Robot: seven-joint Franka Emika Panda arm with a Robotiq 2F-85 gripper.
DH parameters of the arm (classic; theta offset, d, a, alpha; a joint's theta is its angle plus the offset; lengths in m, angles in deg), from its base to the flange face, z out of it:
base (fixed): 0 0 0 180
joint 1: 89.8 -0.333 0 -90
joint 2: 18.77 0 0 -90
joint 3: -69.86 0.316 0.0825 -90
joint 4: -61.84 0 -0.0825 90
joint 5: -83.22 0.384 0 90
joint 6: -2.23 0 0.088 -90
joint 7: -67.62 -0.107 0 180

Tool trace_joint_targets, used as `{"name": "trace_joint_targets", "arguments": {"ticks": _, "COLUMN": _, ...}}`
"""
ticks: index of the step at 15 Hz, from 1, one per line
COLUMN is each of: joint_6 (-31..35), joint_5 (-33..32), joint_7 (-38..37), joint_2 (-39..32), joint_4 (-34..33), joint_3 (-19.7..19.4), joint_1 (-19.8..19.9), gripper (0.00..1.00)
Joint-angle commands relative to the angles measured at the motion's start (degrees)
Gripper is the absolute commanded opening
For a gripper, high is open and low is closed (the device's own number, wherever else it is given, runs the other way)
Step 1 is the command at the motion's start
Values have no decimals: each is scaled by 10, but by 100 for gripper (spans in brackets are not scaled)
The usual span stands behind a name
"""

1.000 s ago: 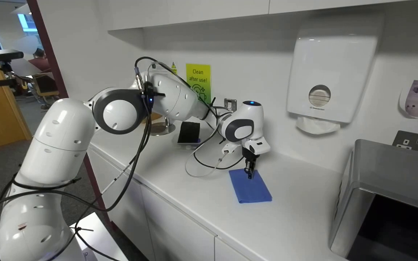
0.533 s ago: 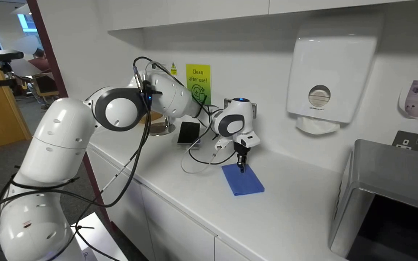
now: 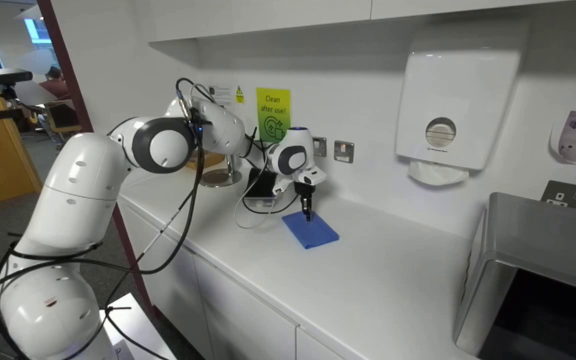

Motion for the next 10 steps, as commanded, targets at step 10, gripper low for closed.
{"name": "trace_joint_targets", "arguments": {"ticks": 10, "joint_6": -2, "joint_5": 58, "joint_7": 59, "joint_2": 89, "joint_4": 118, "joint_3": 49, "joint_1": 23, "gripper": 0}}
